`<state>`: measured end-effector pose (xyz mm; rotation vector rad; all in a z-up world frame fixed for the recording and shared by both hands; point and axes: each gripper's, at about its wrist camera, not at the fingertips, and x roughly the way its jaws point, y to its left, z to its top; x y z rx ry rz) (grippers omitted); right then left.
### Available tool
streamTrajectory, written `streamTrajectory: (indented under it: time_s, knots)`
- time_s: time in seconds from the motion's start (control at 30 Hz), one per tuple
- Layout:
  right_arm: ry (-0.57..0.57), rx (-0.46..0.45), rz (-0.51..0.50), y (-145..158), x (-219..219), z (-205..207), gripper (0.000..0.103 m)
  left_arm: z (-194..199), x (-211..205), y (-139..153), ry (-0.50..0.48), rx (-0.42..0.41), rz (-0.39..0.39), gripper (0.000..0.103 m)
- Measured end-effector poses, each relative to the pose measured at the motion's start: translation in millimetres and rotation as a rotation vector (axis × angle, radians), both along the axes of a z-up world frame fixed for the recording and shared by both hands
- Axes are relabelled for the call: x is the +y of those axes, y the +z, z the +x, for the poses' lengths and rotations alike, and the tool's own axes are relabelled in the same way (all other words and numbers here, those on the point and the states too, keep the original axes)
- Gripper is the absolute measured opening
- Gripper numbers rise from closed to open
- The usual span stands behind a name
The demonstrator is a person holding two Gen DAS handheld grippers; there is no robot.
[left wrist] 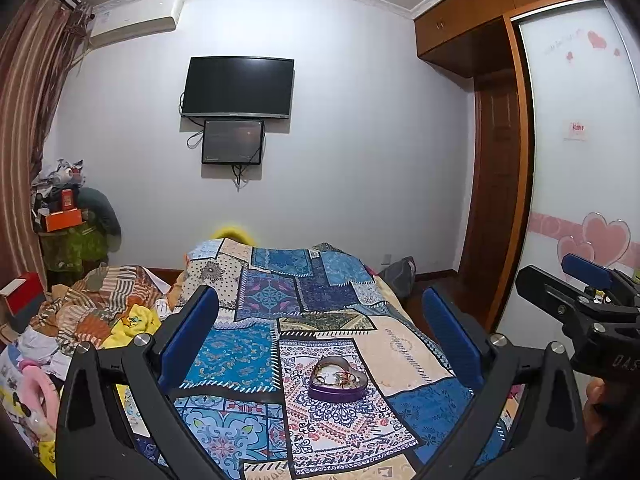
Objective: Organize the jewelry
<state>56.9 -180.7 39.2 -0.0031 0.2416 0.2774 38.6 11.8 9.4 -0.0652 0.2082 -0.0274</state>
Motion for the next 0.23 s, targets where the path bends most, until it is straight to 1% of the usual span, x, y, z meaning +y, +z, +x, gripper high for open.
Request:
streamTrajectory:
  time_s: [0.23]
  knots:
    - [0.001, 0.023, -0.003, -5.1, 0.7, 9.0, 0.103, 10.6, 2.6, -6.3, 0.003, 0.016, 0.004, 0.102]
